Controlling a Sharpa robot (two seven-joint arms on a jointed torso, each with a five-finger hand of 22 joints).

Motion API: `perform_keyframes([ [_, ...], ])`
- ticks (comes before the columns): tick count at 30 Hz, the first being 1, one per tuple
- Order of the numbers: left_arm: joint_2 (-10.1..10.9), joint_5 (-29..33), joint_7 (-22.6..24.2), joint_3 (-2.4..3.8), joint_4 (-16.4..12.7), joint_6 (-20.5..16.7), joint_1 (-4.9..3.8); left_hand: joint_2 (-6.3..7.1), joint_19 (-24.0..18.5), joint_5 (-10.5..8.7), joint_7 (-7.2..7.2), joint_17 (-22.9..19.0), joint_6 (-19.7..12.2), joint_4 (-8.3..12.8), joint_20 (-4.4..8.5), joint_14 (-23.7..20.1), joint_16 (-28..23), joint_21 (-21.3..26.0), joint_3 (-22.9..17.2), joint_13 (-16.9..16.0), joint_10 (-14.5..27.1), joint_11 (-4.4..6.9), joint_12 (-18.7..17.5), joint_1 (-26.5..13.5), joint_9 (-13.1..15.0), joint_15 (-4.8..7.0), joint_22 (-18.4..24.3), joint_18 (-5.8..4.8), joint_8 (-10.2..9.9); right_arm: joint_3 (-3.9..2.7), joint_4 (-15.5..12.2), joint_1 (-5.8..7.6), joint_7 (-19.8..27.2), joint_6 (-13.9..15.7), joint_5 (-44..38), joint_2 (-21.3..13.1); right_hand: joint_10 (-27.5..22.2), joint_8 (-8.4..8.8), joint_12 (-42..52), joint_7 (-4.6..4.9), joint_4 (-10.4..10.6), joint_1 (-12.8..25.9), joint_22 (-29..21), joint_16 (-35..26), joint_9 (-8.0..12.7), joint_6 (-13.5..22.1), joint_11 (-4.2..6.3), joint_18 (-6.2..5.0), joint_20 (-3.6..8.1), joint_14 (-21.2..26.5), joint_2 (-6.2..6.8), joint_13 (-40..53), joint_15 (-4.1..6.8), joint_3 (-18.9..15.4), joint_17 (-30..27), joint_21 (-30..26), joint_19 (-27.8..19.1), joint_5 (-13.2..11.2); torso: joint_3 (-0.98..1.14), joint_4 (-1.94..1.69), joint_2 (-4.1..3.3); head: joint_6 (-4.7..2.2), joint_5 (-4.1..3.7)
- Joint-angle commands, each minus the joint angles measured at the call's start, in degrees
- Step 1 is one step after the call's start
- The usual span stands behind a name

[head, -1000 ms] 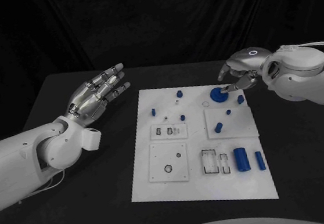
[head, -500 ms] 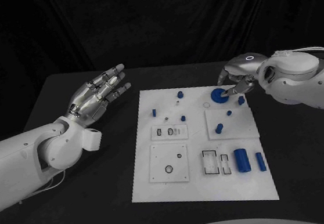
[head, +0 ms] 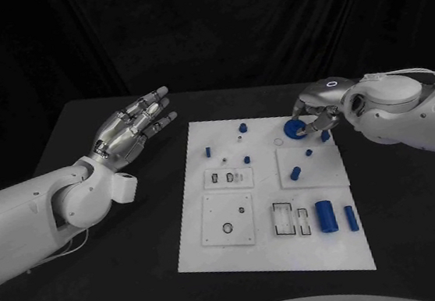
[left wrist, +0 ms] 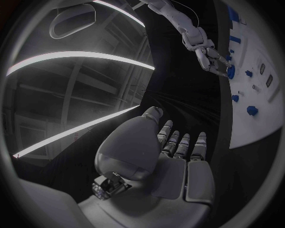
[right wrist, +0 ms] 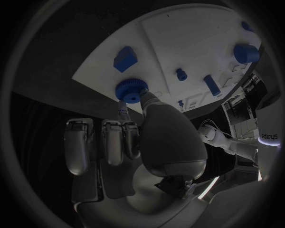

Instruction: Assemble the parts on the task board

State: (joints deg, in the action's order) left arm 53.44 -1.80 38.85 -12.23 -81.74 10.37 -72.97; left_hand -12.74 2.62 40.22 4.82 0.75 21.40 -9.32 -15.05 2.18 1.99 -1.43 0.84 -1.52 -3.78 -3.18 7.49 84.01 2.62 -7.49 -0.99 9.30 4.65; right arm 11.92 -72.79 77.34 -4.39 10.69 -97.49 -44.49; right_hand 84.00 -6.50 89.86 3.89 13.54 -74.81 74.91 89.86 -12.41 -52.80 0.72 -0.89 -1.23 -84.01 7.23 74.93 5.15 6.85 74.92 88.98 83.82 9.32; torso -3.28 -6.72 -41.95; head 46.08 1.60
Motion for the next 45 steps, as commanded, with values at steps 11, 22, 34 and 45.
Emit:
perform_keyframes([
  [11,-0.08,0.04,3.14,0.05,-0.03,0.91,0.01,0.22,0.35,0.21,-0.06,0.10,0.09,0.07,-0.19,-0.04,0.40,-0.40,-0.47,-0.02,0.24,-0.32,0.09,-0.54,0.03,-0.42,-0.08,1.12,0.23,-0.01,0.58,-0.56,-1.15,-3.11,-0.11,0.49,6.00,-1.08,0.14,0.06,-1.21,-0.98,14.06,0.14,-1.58,-1.23,-0.61,0.44,-0.54,-5.99,-0.10,15.07,-0.48,-0.04,15.08,-0.16,5.13,2.07,-0.04,0.05,0.05,-0.30,-0.65],
  [22,-0.09,0.04,3.22,0.05,0.01,0.97,0.03,0.22,0.35,0.21,-0.06,0.10,0.09,0.07,-0.19,-0.04,0.40,-0.40,-0.47,-0.02,0.24,-0.32,0.09,-0.54,0.03,-0.42,-0.08,1.12,0.23,-0.02,0.00,-0.58,-0.04,-1.42,-0.11,0.06,6.00,-6.26,0.14,-0.77,-5.34,-2.68,14.17,0.14,-9.14,-3.89,-0.12,0.46,-0.29,-5.99,-1.18,15.07,-0.16,1.39,15.08,-0.14,5.19,20.94,0.01,0.11,-0.03,-0.26,-0.34],
  [34,0.14,0.04,3.19,0.05,-0.04,0.65,0.04,0.21,0.40,0.21,-0.04,0.12,0.15,0.11,-0.23,0.02,0.46,-0.43,-0.58,-0.03,0.22,-0.36,0.14,-0.56,0.04,-0.49,-0.09,1.11,0.24,-0.03,-5.74,2.03,0.35,1.14,-0.11,-2.54,6.00,-9.32,0.14,-0.62,-5.78,-0.69,14.29,0.14,-14.17,-1.73,-0.21,0.50,-0.33,-5.99,-0.58,15.07,-0.23,3.53,15.08,-0.07,5.29,30.44,-0.02,0.12,0.03,0.59,-0.26],
  [45,-0.61,0.04,3.07,0.05,0.25,0.76,0.03,0.21,0.40,0.21,-0.04,0.12,0.15,0.11,-0.23,0.02,0.46,-0.43,-0.58,-0.03,0.22,-0.36,0.14,-0.56,0.04,-0.49,-0.09,1.11,0.24,-0.03,-8.12,3.79,0.90,-0.20,-0.11,-0.21,6.00,-9.28,0.14,-0.51,-5.45,0.01,14.75,0.14,-14.53,-1.11,-0.31,0.72,-0.39,-5.99,-0.46,15.07,-0.29,3.85,15.08,0.55,5.80,29.42,-0.09,0.00,-0.04,1.22,-0.48],
])
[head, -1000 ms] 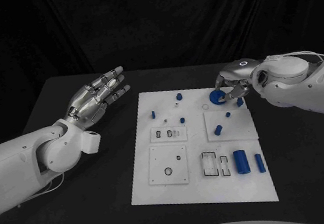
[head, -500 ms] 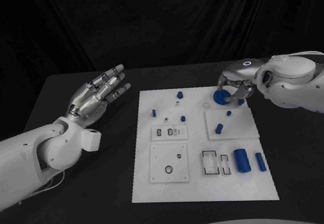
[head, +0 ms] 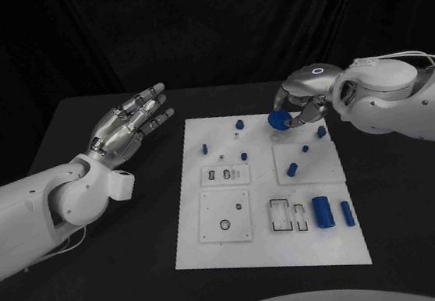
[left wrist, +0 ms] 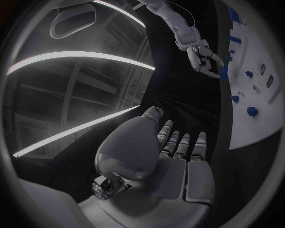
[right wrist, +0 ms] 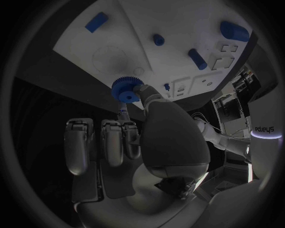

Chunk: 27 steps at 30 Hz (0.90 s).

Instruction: Assemble the parts on the task board

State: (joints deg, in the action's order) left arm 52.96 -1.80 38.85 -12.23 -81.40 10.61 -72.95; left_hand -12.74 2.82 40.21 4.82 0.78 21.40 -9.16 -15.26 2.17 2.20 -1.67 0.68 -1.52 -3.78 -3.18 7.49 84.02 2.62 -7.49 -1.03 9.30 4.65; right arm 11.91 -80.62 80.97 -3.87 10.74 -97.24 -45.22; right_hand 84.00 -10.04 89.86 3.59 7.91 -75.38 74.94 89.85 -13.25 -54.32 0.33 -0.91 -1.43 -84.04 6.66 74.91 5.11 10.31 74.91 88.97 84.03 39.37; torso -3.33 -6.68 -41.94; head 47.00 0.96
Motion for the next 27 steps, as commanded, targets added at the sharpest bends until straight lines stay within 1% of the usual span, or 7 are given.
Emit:
perform_keyframes([
  [1,-0.14,0.05,3.04,0.05,-0.09,0.52,0.02,0.21,0.20,0.21,-0.04,0.09,0.15,-0.05,-0.02,0.02,0.24,-0.20,-0.42,-0.03,0.22,-0.36,0.15,-0.56,0.04,-0.49,-0.06,1.12,0.24,-0.02,-0.28,0.19,0.46,-0.39,-0.36,0.91,6.00,-5.71,0.14,-0.14,0.23,0.73,14.64,0.15,-13.77,0.57,0.06,0.69,-0.18,-5.96,0.14,15.09,-0.23,0.48,15.09,0.43,5.49,-1.10,-0.07,-0.05,-0.03,0.48,0.26],
  [5,-0.18,0.05,2.96,0.05,0.04,0.50,0.02,0.21,0.20,0.21,-0.04,0.09,0.15,-0.05,-0.02,0.02,0.24,-0.20,-0.42,-0.03,0.22,-0.36,0.15,-0.56,0.04,-0.49,-0.06,1.12,0.24,-0.03,0.10,0.26,0.80,-0.61,-0.36,2.31,6.00,-5.70,0.14,-0.14,0.25,0.78,14.69,0.15,-13.81,0.61,0.04,0.72,-0.18,-5.96,0.16,15.09,-0.23,0.53,15.09,0.50,5.55,-1.31,-0.10,0.04,-0.02,0.72,0.55],
  [7,-0.28,0.05,2.96,0.05,0.16,0.52,0.02,0.21,0.20,0.21,-0.04,0.09,0.15,-0.05,-0.02,0.02,0.24,-0.20,-0.42,-0.03,0.22,-0.36,0.15,-0.56,0.04,-0.49,-0.06,1.12,0.24,-0.03,0.44,0.28,0.96,-0.82,-0.36,3.14,6.00,-5.70,0.14,-0.13,0.25,0.80,14.77,0.15,-13.82,0.63,0.04,0.76,-0.19,-5.96,0.15,15.09,-0.24,0.56,15.09,0.61,5.64,-1.41,-0.06,0.10,-0.07,0.76,0.67],
  [12,-0.62,0.05,2.93,0.05,0.39,0.70,0.02,0.21,0.20,0.21,-0.04,0.09,0.15,-0.05,-0.02,0.02,0.24,-0.20,-0.42,-0.03,0.22,-0.36,0.15,-0.56,0.04,-0.49,-0.06,1.12,0.24,-0.03,1.67,0.28,1.21,-1.61,-0.36,5.39,6.00,-5.58,0.14,-0.10,0.22,0.86,14.98,0.15,-13.88,0.90,0.01,0.87,-0.19,-5.96,0.11,15.09,-0.24,0.83,15.09,0.91,5.88,-2.11,0.02,-0.23,-0.06,1.12,0.36],
  [14,-0.71,0.05,2.91,0.05,0.41,0.75,0.02,0.21,0.20,0.21,-0.04,0.09,0.15,-0.05,-0.02,0.02,0.24,-0.20,-0.42,-0.03,0.22,-0.36,0.15,-0.56,0.04,-0.49,-0.06,1.12,0.24,-0.03,2.29,0.28,1.31,-2.09,-0.36,6.30,6.00,-5.50,0.14,-0.08,0.22,0.91,15.05,0.15,-13.89,1.05,0.01,0.90,-0.19,-5.96,0.09,15.09,-0.23,0.93,15.09,1.01,5.96,-2.34,0.06,-0.05,-0.08,1.18,0.44],
  [18,-0.83,0.05,2.92,0.05,0.41,0.77,0.02,0.21,0.20,0.21,-0.04,0.09,0.15,-0.05,-0.02,0.02,0.24,-0.20,-0.42,-0.03,0.22,-0.36,0.15,-0.56,0.04,-0.49,-0.06,1.12,0.24,-0.04,3.75,0.25,1.68,-2.65,-0.36,8.33,6.00,-5.41,0.14,-0.07,0.20,0.94,15.06,0.15,-13.89,1.22,0.00,0.91,-0.18,-5.96,0.07,15.09,-0.23,1.03,15.09,1.03,5.97,-2.55,0.04,0.02,-0.02,1.32,0.52],
  [27,-0.89,0.05,2.89,0.05,0.32,0.76,0.02,0.24,0.22,0.21,-0.03,0.10,0.10,0.00,-0.07,0.09,0.29,-0.20,-0.56,-0.03,0.21,-0.39,0.14,-0.61,0.04,-0.62,-0.06,1.11,0.24,-0.04,6.79,0.07,2.18,-3.23,-0.36,11.84,6.00,-4.94,0.14,0.03,0.00,0.88,15.06,0.15,-13.73,1.89,-0.06,0.91,-0.19,-5.96,0.09,15.09,-0.25,1.39,15.09,1.03,5.97,-3.10,0.04,-0.01,-0.09,1.49,0.63],
])
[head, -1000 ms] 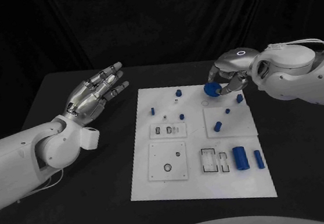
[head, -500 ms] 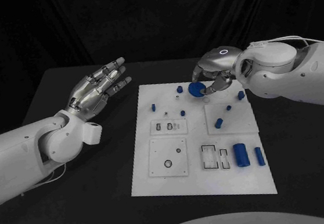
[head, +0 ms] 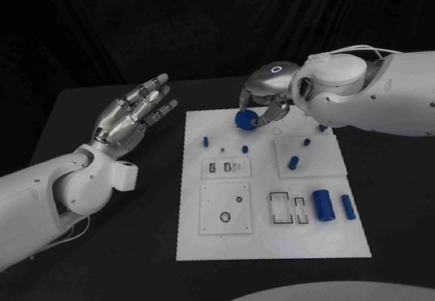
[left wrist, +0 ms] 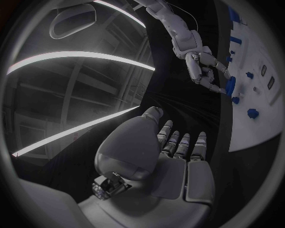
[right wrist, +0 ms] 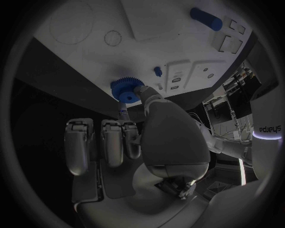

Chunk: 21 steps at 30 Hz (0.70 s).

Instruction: Assemble the parts on the task board

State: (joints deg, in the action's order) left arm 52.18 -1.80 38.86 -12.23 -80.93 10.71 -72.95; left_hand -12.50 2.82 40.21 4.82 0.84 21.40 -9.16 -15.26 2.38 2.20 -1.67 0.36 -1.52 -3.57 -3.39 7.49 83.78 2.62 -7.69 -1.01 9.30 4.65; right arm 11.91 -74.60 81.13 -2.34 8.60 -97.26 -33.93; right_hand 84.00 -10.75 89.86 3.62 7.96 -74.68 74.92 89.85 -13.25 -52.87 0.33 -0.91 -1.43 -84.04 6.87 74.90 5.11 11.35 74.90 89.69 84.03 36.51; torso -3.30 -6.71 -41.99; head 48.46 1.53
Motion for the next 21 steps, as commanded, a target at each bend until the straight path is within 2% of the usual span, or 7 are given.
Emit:
perform_keyframes([
  [1,-0.11,0.05,2.89,0.05,-0.16,0.66,0.01,0.01,0.22,0.21,-0.03,0.05,0.10,0.00,-0.07,-0.12,0.29,-0.20,-0.24,-0.03,0.01,-0.18,0.13,-0.37,0.04,-0.41,-0.07,1.11,0.24,-0.04,1.03,-0.12,0.66,-1.13,-0.34,0.81,6.00,-4.23,0.14,0.01,-0.05,0.18,15.08,0.15,-13.73,0.45,-0.07,0.91,-0.19,-5.96,-0.12,15.10,-0.25,0.35,15.10,0.31,5.97,-0.24,0.01,0.01,-0.03,0.04,0.05],
  [9,-0.31,0.05,2.82,0.05,-0.04,0.73,0.01,0.01,0.23,0.21,-0.02,0.06,0.18,0.02,-0.09,-0.09,0.32,-0.21,-0.29,-0.04,-0.01,-0.19,0.17,-0.39,0.05,-0.46,-0.07,1.11,0.26,-0.04,2.46,-0.33,0.67,-1.45,-0.34,2.34,6.00,-3.70,0.14,0.14,-0.15,0.31,15.08,0.15,-13.47,1.08,-0.16,0.91,-0.23,-5.96,-0.05,15.10,-0.31,0.62,15.10,0.31,5.97,-0.88,0.05,-0.02,-0.10,0.11,-0.10],
  [15,-0.59,0.05,2.81,0.05,0.10,0.85,0.01,0.01,0.23,0.21,-0.02,0.06,0.05,0.02,-0.09,-0.08,0.33,-0.21,-0.31,-0.03,-0.01,-0.20,0.16,-0.40,0.03,-0.48,-0.07,1.11,0.24,-0.04,2.91,-0.41,0.59,-2.11,-0.34,3.12,6.00,-2.71,0.14,0.24,-0.29,0.48,15.08,0.15,-12.93,2.05,-0.20,0.90,-0.30,-5.96,0.11,15.10,-0.37,1.04,15.10,0.31,5.97,-1.32,-0.01,0.05,-0.01,0.38,-0.14],
  [20,-0.68,0.05,2.79,0.05,0.21,0.82,0.01,0.01,0.23,0.21,-0.02,0.06,0.05,0.02,-0.09,-0.08,0.33,-0.21,-0.31,-0.03,-0.01,-0.20,0.16,-0.40,0.03,-0.48,-0.07,1.11,0.24,-0.04,3.16,-0.62,0.59,-2.83,-0.34,3.51,6.00,-0.85,0.14,0.24,-0.51,0.91,14.93,0.15,-11.92,3.48,0.26,0.82,-0.18,-5.96,0.68,15.10,-0.10,1.43,15.10,0.08,5.78,-3.40,0.03,0.11,0.01,0.46,-0.09],
  [21,-0.70,0.05,2.79,0.05,0.25,0.80,0.01,0.02,0.25,0.21,-0.04,0.06,-0.05,0.04,-0.10,-0.08,0.32,-0.22,-0.35,-0.03,0.02,-0.21,0.11,-0.41,0.02,-0.52,-0.08,1.11,0.21,-0.04,3.24,-0.72,0.53,-3.16,-0.34,3.64,6.00,-0.01,0.14,0.28,-0.56,1.04,14.90,0.15,-11.43,4.26,0.40,0.80,-0.07,-5.96,0.82,15.10,0.01,1.54,15.10,0.03,5.75,-4.33,0.02,0.11,0.03,0.50,-0.04],
])
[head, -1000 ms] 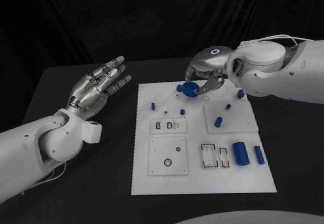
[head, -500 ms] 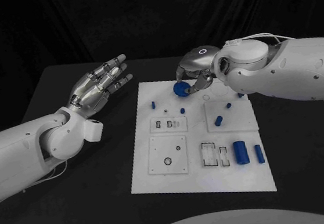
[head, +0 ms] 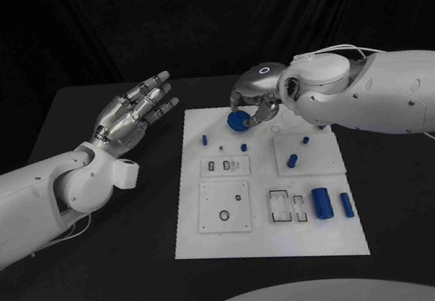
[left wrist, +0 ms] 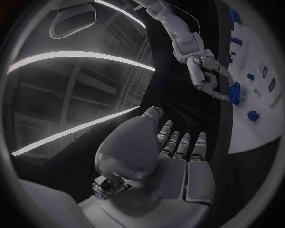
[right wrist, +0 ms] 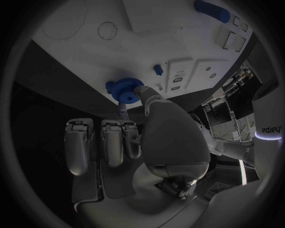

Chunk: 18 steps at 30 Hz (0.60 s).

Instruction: Assemble the parts on the task board

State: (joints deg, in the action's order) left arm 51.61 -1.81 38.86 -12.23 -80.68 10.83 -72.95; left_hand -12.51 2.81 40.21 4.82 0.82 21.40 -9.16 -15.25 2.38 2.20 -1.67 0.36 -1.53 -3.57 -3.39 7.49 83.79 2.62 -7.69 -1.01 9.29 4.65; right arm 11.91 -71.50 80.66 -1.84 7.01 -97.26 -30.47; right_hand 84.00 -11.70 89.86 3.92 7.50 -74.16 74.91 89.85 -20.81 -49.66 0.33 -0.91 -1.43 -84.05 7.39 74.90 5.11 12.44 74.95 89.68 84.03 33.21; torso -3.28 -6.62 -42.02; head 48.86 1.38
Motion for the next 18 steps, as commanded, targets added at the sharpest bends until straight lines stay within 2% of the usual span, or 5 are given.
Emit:
perform_keyframes([
  [1,-0.14,0.05,2.79,0.05,0.03,0.68,0.01,0.02,0.25,0.21,-0.04,0.07,-0.05,0.04,-0.10,-0.08,0.32,-0.22,-0.35,-0.02,0.02,-0.22,0.11,-0.42,0.02,-0.52,-0.08,1.11,0.21,-0.04,0.20,-0.32,-0.03,-1.80,-0.34,0.25,6.00,1.48,0.14,-0.01,-0.14,0.59,14.86,0.15,-3.54,1.50,0.47,0.78,-0.01,-5.95,0.37,15.10,0.07,0.51,15.05,-0.05,5.68,-1.69,0.00,0.05,0.06,0.11,0.16],
  [6,-0.20,0.05,2.78,0.05,0.10,0.75,0.01,0.02,0.25,0.21,-0.04,0.07,-0.05,0.04,-0.10,-0.08,0.32,-0.22,-0.35,-0.02,0.02,-0.22,0.11,-0.42,0.02,-0.52,-0.08,1.11,0.21,-0.04,0.34,-0.59,-0.08,-2.27,-0.34,0.36,6.00,5.49,0.14,-0.21,-0.57,0.92,14.76,0.15,-0.66,5.54,0.81,0.71,0.35,-5.95,0.54,15.10,0.41,0.44,15.05,-0.23,5.55,-5.33,0.01,0.02,0.07,0.20,0.28],
  [9,-0.19,0.05,2.74,0.05,0.14,0.76,0.01,0.02,0.25,0.21,-0.04,0.07,-0.05,0.04,-0.10,-0.08,0.32,-0.22,-0.35,-0.02,0.02,-0.22,0.11,-0.42,0.02,-0.52,-0.08,1.11,0.21,-0.04,0.36,-0.69,-0.03,-2.05,-0.34,0.33,6.00,6.95,0.14,-0.50,-0.82,0.99,14.68,0.15,0.65,7.29,1.07,0.66,0.50,-5.95,0.35,15.10,0.57,0.23,15.05,-0.39,5.44,-6.18,0.00,0.02,0.09,0.24,0.37],
  [15,-0.26,0.05,2.73,0.05,0.29,0.82,0.01,0.02,0.25,0.21,-0.04,0.07,-0.05,0.04,-0.10,-0.08,0.32,-0.22,-0.35,-0.02,0.02,-0.22,0.11,-0.42,0.02,-0.52,-0.08,1.11,0.21,-0.04,0.38,-0.76,0.17,-1.57,-0.34,0.24,6.00,8.09,0.14,-1.22,-1.08,1.24,14.61,0.15,2.86,9.76,1.67,0.61,0.92,-5.95,0.01,15.10,1.02,-0.38,15.05,-0.54,5.33,-8.51,0.01,0.09,0.09,0.17,0.47],
  [18,-0.31,0.05,2.71,0.05,0.36,0.89,0.01,0.03,0.25,0.21,-0.05,0.07,-0.17,0.06,-0.13,-0.08,0.32,-0.22,-0.42,-0.01,0.07,-0.20,0.03,-0.45,0.01,-0.58,-0.08,1.11,0.17,-0.04,0.35,-0.78,0.37,-0.92,-0.34,0.15,6.00,8.39,0.14,-1.45,-1.02,1.48,14.49,0.15,5.26,13.77,1.84,0.54,1.06,-5.95,-0.32,15.10,1.16,-0.78,15.05,-0.78,5.16,-10.28,0.01,-0.01,0.08,0.07,0.44],
])
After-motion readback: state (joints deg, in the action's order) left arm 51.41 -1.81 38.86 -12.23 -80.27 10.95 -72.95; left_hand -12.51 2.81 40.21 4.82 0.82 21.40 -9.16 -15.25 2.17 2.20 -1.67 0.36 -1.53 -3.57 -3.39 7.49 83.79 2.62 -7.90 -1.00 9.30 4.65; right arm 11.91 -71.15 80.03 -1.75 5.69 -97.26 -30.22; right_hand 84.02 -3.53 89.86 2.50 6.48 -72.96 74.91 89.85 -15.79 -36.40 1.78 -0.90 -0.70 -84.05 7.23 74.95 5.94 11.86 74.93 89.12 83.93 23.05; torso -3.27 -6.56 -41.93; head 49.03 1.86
